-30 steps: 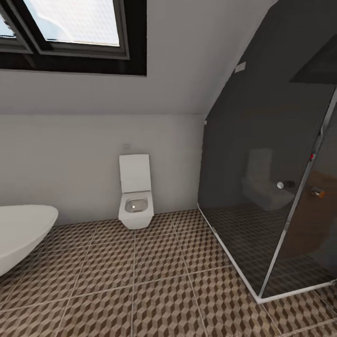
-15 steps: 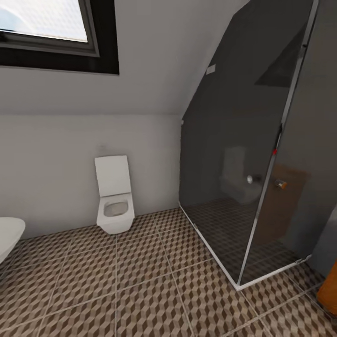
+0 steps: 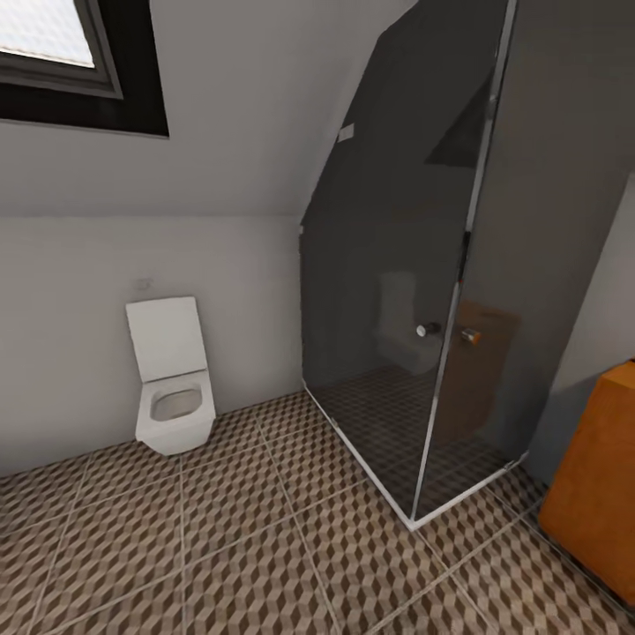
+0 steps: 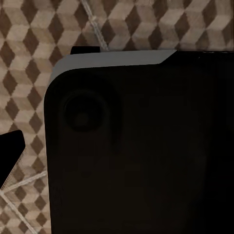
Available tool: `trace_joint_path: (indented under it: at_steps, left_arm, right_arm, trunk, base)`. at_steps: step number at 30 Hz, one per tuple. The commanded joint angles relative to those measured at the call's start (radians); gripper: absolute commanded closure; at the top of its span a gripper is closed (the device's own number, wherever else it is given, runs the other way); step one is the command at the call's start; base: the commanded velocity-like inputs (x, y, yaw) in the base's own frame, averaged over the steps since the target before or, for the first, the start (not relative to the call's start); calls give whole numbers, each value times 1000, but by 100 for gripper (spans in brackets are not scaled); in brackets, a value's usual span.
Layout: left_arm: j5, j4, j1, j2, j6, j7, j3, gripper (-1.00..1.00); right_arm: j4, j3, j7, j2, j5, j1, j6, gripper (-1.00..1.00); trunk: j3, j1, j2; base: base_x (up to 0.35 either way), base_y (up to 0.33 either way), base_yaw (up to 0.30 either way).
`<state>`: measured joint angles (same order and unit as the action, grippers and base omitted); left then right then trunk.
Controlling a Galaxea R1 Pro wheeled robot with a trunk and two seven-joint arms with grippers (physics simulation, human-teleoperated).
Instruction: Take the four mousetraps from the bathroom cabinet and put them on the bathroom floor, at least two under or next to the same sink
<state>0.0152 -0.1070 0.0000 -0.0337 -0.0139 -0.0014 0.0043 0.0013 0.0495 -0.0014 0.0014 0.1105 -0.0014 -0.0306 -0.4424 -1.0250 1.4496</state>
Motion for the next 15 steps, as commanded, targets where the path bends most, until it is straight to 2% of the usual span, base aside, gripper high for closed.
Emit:
trace_joint_path:
  at_steps: [1, 15]
  left_arm:
    - [2, 0, 0, 0, -1, 0, 0, -100]
    - [0, 0, 0, 0, -1, 3, -1, -100]
  right_arm:
    - [0, 5, 0, 0, 8, 0, -3, -100]
    - [0, 7, 0, -1, 10, 0, -3, -100]
  trunk:
    - [-1, 0, 0]
    - [-1, 0, 0]
  base:
    - [0, 0, -295]
    - [0, 0, -295]
